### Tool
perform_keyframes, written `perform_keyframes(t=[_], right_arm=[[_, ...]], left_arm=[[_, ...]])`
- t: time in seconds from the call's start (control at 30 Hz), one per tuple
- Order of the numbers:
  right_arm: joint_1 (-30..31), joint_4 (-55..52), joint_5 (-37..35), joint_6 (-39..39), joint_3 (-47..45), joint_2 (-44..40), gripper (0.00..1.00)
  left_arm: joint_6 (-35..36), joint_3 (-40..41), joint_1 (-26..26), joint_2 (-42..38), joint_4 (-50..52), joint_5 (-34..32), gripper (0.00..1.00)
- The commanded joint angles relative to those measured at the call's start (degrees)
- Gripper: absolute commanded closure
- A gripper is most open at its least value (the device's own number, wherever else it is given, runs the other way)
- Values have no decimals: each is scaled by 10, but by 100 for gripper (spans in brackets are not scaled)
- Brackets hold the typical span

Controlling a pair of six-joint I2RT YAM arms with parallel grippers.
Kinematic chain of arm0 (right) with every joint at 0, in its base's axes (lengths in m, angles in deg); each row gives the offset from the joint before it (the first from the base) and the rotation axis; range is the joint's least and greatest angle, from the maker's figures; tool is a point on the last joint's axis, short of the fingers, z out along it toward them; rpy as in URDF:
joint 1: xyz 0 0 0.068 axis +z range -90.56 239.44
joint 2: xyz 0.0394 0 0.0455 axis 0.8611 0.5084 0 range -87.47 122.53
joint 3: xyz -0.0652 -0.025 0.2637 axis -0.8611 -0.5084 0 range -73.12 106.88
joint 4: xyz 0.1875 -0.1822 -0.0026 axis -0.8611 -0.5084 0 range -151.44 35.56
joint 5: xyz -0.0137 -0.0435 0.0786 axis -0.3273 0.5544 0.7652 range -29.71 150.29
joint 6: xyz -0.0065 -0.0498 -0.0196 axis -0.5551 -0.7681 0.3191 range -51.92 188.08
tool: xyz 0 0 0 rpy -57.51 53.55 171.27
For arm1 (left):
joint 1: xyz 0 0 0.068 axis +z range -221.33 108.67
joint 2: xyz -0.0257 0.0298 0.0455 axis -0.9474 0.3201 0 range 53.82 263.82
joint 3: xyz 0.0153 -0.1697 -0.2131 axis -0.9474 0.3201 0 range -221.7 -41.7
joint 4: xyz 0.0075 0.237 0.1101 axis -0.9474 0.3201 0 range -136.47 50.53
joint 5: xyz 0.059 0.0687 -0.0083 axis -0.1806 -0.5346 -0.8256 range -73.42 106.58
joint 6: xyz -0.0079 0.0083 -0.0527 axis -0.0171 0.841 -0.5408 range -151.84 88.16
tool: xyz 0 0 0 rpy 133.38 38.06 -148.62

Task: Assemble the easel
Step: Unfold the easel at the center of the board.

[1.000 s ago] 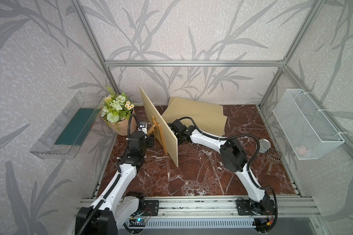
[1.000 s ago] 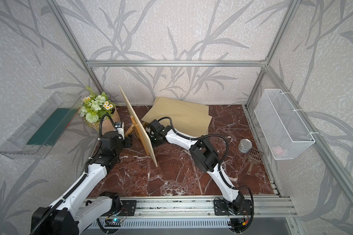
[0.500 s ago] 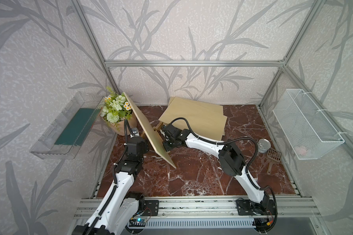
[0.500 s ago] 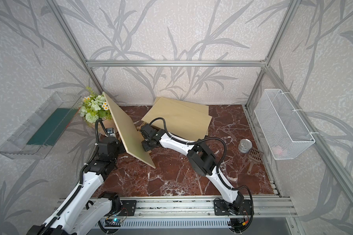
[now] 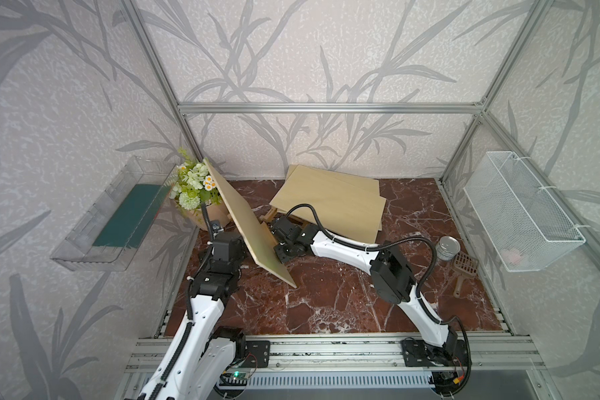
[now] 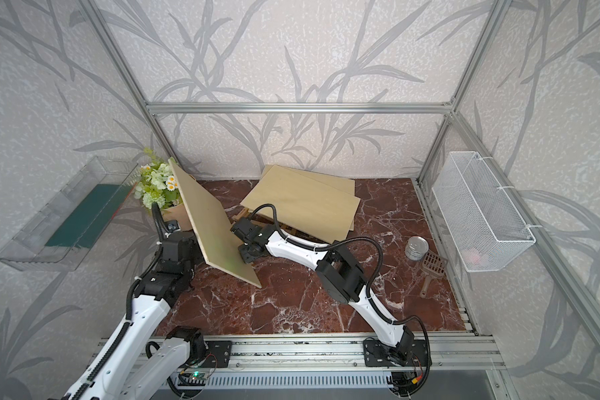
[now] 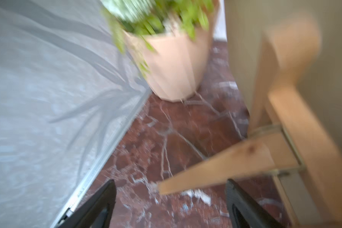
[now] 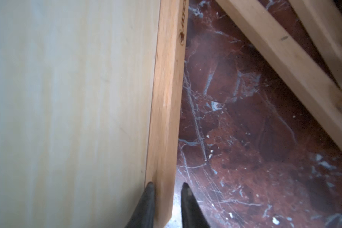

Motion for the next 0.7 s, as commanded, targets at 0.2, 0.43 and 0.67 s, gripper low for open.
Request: perform_keyframes(t=[0.2, 0.43, 0.67], right_arm=[[-16, -51, -17, -3, -30, -23, 60], [-19, -47, -11, -12, -29, -50, 52], [-42, -47, -2, -25, -33, -97, 45]], left_arm=[[-44, -167, 6, -25, 159, -26, 7], [-31, -275, 6, -13, 203, 19, 5], [-4, -403, 6, 22, 199, 142, 2]])
